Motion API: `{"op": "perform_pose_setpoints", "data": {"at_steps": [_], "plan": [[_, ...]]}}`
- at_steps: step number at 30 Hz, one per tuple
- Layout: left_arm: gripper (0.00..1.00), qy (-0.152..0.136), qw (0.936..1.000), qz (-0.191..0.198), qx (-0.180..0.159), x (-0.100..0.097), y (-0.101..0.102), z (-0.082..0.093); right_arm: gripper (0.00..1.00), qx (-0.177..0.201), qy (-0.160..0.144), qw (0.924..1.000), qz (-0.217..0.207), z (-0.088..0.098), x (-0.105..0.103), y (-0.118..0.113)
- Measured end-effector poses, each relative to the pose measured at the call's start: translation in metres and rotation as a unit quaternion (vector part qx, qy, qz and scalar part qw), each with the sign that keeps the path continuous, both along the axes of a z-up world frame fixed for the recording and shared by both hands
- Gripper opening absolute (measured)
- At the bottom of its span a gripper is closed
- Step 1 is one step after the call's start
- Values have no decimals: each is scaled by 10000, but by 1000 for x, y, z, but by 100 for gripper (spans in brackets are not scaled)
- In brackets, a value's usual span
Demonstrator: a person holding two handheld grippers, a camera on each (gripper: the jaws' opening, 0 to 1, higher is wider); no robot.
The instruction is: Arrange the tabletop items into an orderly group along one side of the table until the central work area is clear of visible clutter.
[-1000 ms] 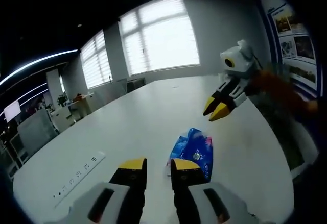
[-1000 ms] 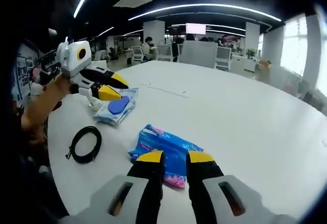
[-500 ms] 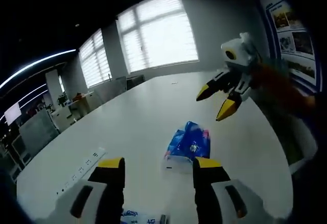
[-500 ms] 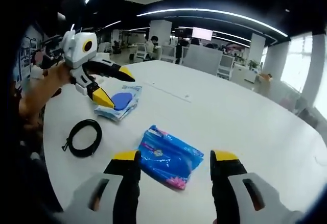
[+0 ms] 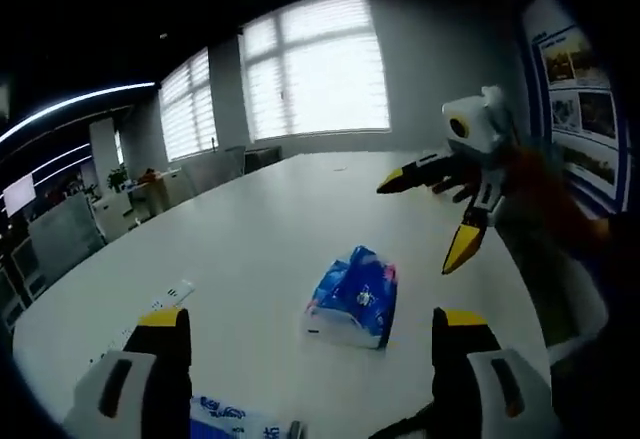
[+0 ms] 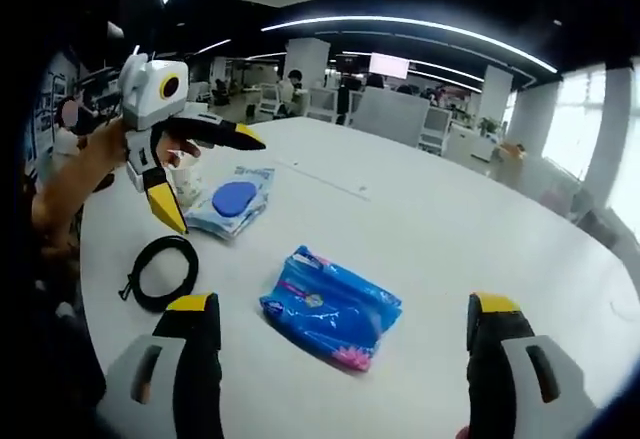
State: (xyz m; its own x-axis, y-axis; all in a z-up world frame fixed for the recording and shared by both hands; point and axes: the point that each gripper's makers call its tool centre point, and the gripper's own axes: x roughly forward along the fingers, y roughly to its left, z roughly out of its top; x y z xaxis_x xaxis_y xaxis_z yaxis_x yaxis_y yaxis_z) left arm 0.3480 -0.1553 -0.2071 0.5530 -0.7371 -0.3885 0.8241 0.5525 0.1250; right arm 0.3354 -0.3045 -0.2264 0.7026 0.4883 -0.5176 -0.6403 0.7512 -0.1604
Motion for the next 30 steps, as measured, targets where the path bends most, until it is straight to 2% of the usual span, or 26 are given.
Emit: {"op": "perform_pose_setpoints", "data": {"at_steps": [3, 12, 16, 19, 30], "plan": [[100, -100, 9998, 70, 143, 2, 7, 1, 100, -85, 24, 9999, 52, -3, -1, 2], [100, 25, 9999, 102, 17, -1, 18, 7, 100, -120, -3, 9999, -4, 0, 1, 5], [100, 41, 9999, 127, 82, 0, 23, 6, 100, -139, -43, 9999, 43, 3, 1, 10], [100, 148, 9999, 10, 18, -4, 24, 5, 100, -155, -20, 9998, 90, 1, -1, 14], [100, 59, 9993, 330, 187, 5, 52, 6, 100, -203, 85, 9994, 248, -11, -1, 28]]}}
